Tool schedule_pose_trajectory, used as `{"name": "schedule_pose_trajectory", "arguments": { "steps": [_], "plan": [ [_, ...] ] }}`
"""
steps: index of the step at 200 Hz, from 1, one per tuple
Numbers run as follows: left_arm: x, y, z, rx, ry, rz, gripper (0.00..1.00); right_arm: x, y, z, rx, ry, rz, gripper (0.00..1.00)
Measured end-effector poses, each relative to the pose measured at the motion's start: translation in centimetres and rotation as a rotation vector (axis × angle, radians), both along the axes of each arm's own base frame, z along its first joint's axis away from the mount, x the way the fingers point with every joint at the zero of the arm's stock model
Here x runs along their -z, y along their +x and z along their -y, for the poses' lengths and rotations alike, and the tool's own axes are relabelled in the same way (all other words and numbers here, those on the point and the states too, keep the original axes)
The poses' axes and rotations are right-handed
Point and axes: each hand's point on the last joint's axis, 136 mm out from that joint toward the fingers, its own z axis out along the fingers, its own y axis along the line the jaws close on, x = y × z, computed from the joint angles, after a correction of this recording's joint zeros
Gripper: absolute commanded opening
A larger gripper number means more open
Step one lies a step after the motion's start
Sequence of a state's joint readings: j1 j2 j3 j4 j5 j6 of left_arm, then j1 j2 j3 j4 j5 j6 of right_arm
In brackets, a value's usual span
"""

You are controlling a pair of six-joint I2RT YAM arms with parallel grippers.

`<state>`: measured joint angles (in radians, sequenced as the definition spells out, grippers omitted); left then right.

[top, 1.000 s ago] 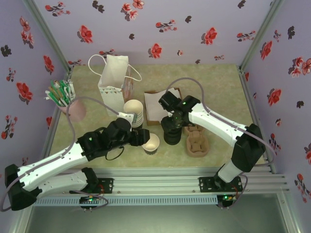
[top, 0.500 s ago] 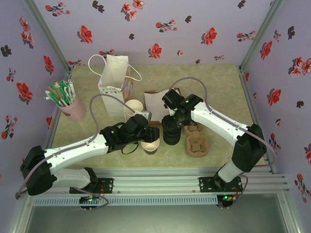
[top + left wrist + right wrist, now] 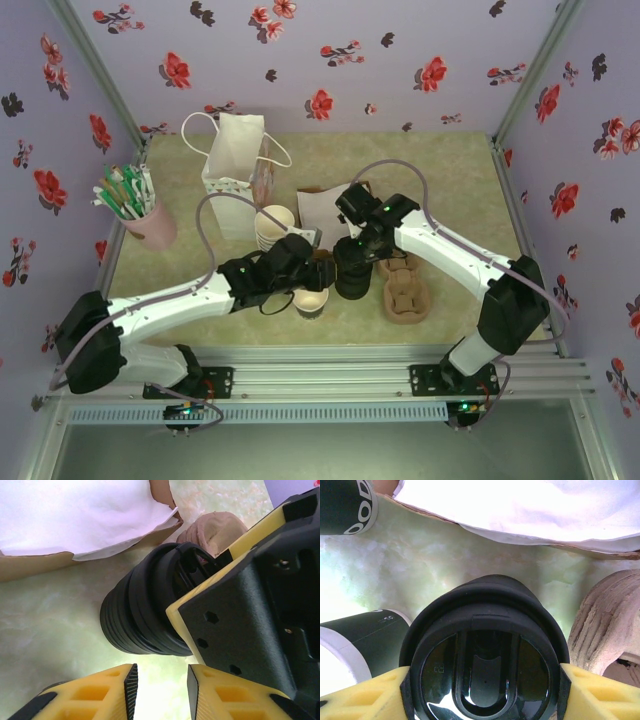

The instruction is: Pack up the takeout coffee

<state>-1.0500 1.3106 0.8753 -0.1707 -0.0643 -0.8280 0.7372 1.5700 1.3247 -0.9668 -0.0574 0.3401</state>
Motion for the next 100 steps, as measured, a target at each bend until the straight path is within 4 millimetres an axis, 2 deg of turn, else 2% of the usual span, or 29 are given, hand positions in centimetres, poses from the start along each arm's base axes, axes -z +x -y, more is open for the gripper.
{"name": "schedule_pose_trajectory", "arguments": {
  "steps": [43,100],
  "plan": [
    [1.1,0.1,0.7,0.011,0.009,-0.015,0.33,-0.1,0.1,0.2,0.008,0.008,-0.005,0.66],
    [1.5,0.2,1.2,0.021,0.006,-0.019,0.34,-0.4,0.1,0.6,0.022,0.026,-0.009,0.65]
  ]
}}
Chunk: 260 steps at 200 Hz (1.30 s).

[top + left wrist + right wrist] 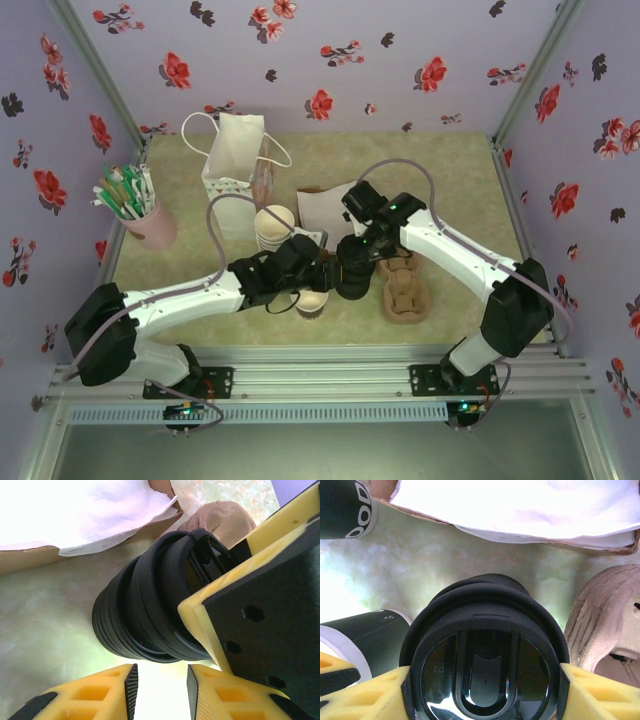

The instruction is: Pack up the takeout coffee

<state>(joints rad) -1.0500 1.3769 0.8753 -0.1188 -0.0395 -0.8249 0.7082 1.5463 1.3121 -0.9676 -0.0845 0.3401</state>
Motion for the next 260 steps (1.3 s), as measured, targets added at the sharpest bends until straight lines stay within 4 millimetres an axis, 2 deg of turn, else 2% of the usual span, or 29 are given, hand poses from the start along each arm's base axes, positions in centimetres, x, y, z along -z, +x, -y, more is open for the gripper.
{"name": "schedule_pose_trajectory", "arguments": {
  "steps": [71,143,212,260],
  "plan": [
    [0.6,0.1,0.1,0.010,0.020,0.003,0.41,0.0,-0.1,0.2,0.005,0.010,-0.015,0.65],
    [0.7,0.0,0.0,0.014,0.023,0.004,0.38,-0.1,-0.2,0.1,0.006,0.024,-0.020,0.64],
    [0.5,-0.4,-1.1,0.023,-0.045,-0.002,0.41,-0.3,-0.6,-0.6,-0.006,0.060,-0.040,0.64],
    [0.4,-0.3,-0.9,0.032,-0.088,-0.017,0.42,-0.3,-0.6,-0.6,-0.007,0.065,-0.044,0.64]
  ]
}}
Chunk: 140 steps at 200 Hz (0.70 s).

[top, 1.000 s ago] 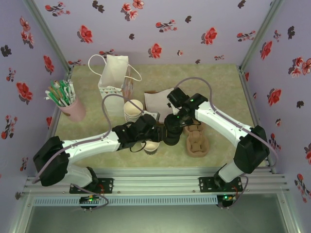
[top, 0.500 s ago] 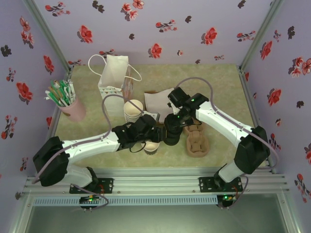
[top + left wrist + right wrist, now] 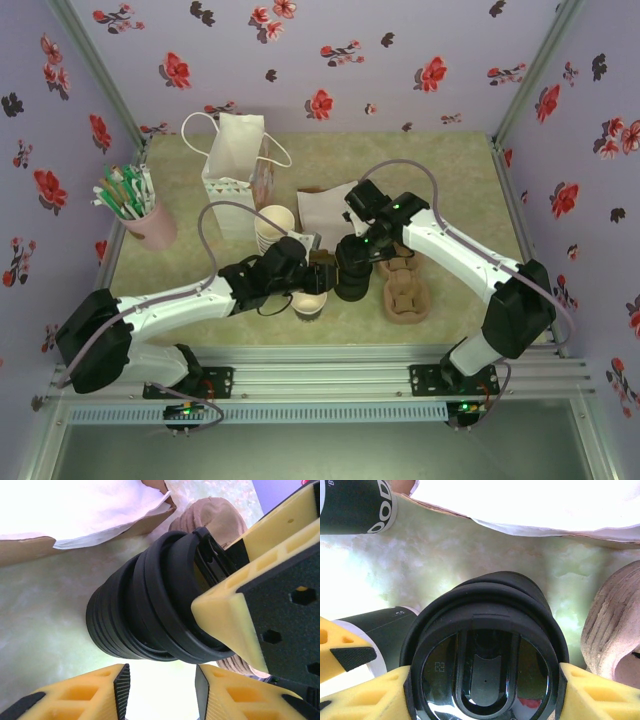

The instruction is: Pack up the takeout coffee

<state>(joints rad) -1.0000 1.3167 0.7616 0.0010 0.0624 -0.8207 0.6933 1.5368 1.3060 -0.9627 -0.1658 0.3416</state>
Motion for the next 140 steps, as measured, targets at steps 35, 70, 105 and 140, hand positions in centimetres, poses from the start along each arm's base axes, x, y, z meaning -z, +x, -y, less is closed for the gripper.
{"name": "schedule_pose_trajectory", "arguments": {
  "steps": [35,70,105,140],
  "plan": [
    [0.02,0.05,0.01,-0.002,-0.012,-0.009,0.42,-0.03,-0.09,-0.10,0.000,0.006,-0.005,0.64],
    [0.02,0.00,0.09,0.001,-0.020,-0.011,0.42,-0.35,-0.20,-0.18,0.001,0.019,-0.004,0.63],
    [-0.15,-0.17,-0.08,-0.001,-0.028,-0.014,0.43,-0.81,-0.25,-0.14,0.003,0.030,0.005,0.64],
    [-0.90,-0.53,-0.62,-0.003,-0.044,-0.009,0.46,-0.94,-0.25,-0.12,0.005,0.033,0.007,0.63]
  ]
}}
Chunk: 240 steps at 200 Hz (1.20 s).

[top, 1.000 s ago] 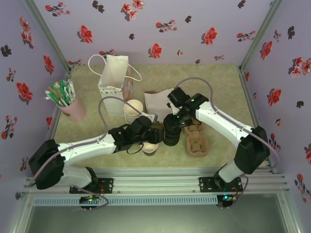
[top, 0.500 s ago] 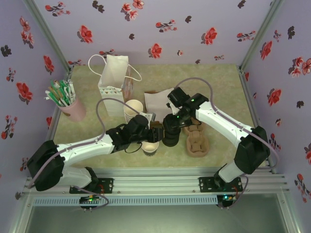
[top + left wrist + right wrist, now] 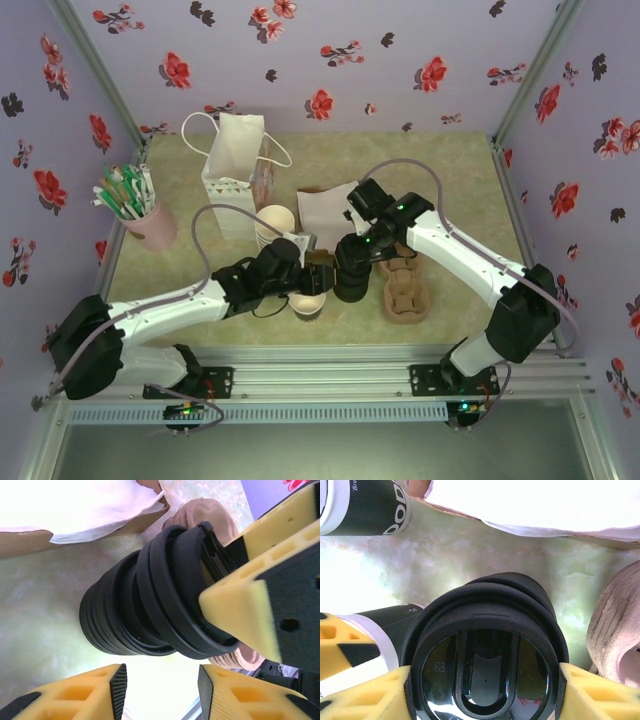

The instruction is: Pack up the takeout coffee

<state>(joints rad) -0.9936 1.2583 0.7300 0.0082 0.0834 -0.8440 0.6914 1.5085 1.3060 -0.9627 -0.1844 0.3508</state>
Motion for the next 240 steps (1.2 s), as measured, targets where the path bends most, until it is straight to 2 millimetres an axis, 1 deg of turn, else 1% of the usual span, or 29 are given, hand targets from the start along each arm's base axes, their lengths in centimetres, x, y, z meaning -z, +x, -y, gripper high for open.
{"name": "schedule_pose_trajectory", "arguments": {
  "steps": [16,41,71,103,127,192,240],
  "plan": [
    [-0.6,0.0,-0.1,-0.005,-0.015,0.004,0.49,0.0,0.0,0.0,0.000,0.000,0.000,0.63],
    [-0.9,0.4,-0.3,-0.015,-0.042,-0.007,0.46,-0.1,0.0,0.0,0.002,0.002,0.001,0.63],
    [-0.7,0.7,-0.4,-0.017,-0.066,-0.033,0.40,-0.2,0.1,0.1,0.005,0.009,0.000,0.63],
    [-0.3,0.6,0.3,0.008,-0.085,-0.058,0.41,-0.5,0.2,0.0,0.010,0.033,-0.002,0.63],
    [-0.4,0.6,0.8,0.024,-0.104,-0.061,0.42,-0.9,0.3,0.0,0.012,0.049,0.004,0.63],
    [-0.4,0.9,1.2,0.032,-0.120,-0.058,0.42,-1.0,0.4,0.0,0.017,0.061,0.000,0.62],
    [-0.3,0.9,1.3,0.033,-0.120,-0.058,0.39,-1.0,0.5,0.3,0.026,0.068,0.000,0.62]
  ]
}}
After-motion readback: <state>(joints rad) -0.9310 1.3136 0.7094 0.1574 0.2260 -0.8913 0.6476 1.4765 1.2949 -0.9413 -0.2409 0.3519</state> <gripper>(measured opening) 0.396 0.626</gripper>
